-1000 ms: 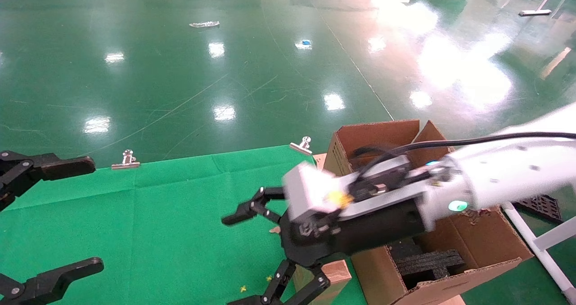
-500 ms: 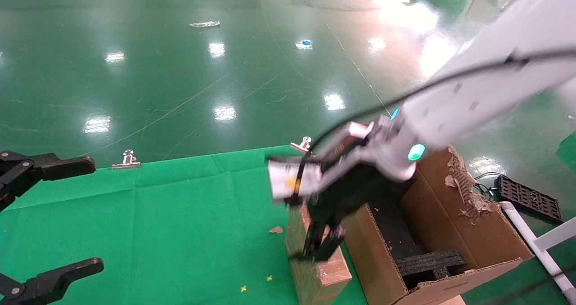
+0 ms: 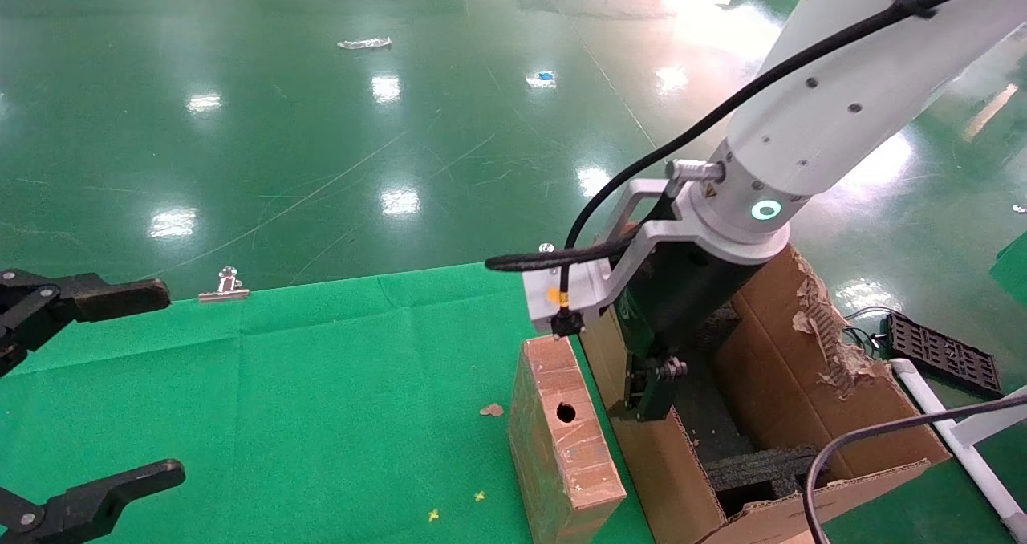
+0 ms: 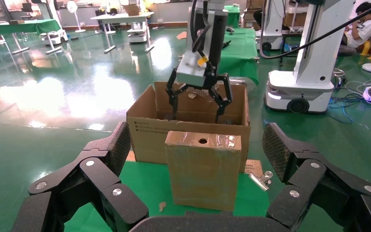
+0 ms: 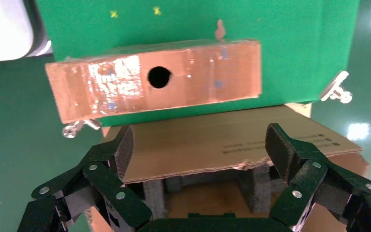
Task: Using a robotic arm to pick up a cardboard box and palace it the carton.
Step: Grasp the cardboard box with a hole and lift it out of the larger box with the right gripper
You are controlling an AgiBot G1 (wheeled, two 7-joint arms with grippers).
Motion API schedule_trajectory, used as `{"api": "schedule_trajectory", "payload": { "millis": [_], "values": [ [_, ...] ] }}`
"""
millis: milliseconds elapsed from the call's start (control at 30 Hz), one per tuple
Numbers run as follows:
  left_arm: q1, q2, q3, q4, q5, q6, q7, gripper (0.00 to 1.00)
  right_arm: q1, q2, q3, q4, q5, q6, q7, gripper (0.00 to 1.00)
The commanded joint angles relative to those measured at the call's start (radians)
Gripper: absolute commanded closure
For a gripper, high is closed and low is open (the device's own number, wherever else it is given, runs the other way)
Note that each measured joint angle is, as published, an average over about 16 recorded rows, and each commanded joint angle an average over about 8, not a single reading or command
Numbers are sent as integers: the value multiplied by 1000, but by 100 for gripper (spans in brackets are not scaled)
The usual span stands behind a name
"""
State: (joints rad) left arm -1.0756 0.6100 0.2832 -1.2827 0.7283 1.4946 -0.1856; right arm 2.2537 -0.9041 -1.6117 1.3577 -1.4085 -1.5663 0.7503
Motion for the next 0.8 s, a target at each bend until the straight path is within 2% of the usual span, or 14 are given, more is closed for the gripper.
{"api": "schedule_trajectory", "payload": {
  "millis": [33, 533, 667, 800],
  "values": [
    [0, 0, 0, 0, 0, 0, 0, 0, 16, -14, -42, 1, 18, 7, 12, 0],
    [0, -1, 1, 0, -1, -1, 1, 0, 4, -69, -136, 2, 52, 51, 43, 0],
    [0, -1, 2, 0, -1, -1, 1, 0, 1, -68, -146, 1, 57, 60, 55, 0],
    [0, -1, 2, 0, -1, -1, 1, 0, 5, -40, -142, -4, 89, 74, 110, 0]
  ]
}}
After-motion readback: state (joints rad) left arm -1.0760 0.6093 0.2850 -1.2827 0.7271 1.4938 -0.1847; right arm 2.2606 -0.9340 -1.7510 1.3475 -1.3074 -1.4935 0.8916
